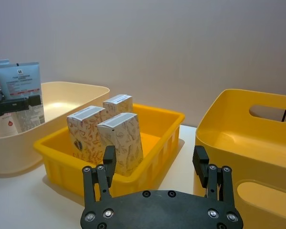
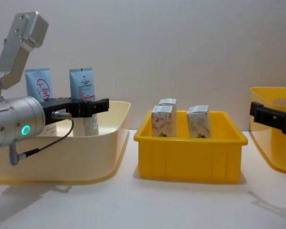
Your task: Bimanual collaborative sorting of washing and personal care products
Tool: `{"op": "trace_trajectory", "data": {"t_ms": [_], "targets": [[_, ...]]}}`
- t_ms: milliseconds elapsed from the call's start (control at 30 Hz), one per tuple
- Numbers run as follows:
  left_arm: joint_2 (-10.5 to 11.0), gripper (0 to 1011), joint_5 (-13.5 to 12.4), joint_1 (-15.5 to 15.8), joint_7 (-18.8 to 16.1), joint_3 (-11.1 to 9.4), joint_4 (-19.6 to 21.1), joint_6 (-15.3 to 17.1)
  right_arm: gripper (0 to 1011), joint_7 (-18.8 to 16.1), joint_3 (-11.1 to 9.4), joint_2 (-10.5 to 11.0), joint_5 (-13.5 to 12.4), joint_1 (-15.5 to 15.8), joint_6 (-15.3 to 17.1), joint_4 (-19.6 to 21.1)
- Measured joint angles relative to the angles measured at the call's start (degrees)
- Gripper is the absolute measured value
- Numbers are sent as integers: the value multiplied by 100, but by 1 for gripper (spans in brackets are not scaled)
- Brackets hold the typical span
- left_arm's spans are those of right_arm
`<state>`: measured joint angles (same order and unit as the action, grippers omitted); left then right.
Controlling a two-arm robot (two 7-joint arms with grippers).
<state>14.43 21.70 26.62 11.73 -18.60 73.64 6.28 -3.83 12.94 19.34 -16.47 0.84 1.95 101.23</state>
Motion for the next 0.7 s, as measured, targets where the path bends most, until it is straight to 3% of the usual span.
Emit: {"op": "trace_trajectory", "data": {"t_ms": [500,700], "targets": [[-48,418,-14,71,24,0,-103,-24,1001,0,0,0,0,0,0,0],[-54,299,-18,75,40,7,-110,-29,1001,0,0,0,0,0,0,0]]}}
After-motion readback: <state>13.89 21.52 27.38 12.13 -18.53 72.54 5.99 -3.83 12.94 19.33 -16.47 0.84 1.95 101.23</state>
